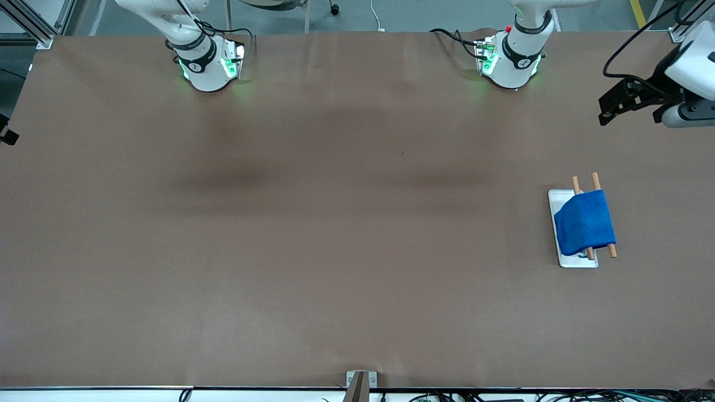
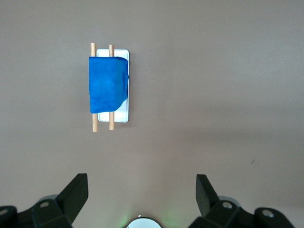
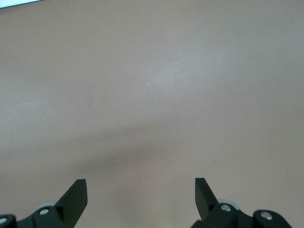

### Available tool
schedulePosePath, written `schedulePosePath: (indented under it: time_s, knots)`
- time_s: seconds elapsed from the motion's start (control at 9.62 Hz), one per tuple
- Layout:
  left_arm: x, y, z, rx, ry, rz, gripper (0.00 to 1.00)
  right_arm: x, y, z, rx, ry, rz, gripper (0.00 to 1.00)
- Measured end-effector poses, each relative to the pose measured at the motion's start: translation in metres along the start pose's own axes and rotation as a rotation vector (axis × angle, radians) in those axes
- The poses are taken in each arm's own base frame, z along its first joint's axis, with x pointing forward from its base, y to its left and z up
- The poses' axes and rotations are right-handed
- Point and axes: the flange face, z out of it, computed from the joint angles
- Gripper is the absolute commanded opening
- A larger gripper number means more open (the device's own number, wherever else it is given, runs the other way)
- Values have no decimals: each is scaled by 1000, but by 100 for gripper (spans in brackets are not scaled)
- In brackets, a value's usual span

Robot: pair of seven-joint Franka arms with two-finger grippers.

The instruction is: Right arm passes towel to left arm to hang

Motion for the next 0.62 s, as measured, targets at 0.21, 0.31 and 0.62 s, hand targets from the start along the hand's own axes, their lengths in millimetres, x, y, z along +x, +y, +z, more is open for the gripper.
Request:
schedulePosePath:
  time_s: [0.21,0.31,0.62]
  knots:
    - [-6,4,-1,2,11,7,100,0,0,0,0,0,0,100]
    - [-4,4,-1,1,18,7,100,0,0,0,0,0,0,100]
    - [-1,9,-1,-1,24,23,100,0,0,0,0,0,0,100]
